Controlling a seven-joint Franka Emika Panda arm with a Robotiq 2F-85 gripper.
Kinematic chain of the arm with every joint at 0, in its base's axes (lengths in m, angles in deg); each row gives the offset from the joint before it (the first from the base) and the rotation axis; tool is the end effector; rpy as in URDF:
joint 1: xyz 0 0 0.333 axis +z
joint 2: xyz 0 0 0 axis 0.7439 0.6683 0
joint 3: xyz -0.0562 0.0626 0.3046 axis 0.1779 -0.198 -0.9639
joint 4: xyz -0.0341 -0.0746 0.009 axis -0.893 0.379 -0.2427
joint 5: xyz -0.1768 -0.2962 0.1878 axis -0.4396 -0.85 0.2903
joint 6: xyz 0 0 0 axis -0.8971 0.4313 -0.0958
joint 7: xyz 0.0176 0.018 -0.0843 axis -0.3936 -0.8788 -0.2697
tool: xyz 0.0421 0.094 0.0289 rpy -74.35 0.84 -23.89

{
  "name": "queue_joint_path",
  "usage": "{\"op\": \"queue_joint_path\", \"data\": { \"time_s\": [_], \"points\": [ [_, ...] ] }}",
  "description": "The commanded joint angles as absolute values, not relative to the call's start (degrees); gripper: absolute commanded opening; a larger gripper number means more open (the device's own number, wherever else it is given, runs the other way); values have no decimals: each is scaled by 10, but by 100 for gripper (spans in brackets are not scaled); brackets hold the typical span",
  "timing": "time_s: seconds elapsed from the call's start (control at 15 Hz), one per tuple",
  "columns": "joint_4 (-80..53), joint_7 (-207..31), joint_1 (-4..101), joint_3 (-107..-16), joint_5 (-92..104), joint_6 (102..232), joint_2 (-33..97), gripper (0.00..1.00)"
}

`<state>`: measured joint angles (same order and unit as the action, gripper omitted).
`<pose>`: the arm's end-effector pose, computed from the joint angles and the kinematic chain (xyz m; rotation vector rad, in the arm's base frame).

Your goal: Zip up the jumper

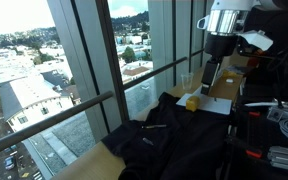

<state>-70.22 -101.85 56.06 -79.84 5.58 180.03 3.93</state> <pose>0.4094 0.1653 0.3366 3.1005 0.1710 0.2790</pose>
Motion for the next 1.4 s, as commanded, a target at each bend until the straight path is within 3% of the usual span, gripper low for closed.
{"op": "queue_joint_path", "data": {
  "time_s": [0.0, 0.67, 1.33],
  "points": [
    [-705, -1057, 526, -788, 1, 1843, 99, 100],
    [-600, -1055, 531, -672, -160, 1931, 311, 100],
    [-490, -1007, 592, -600, -132, 1934, 449, 100]
  ]
}}
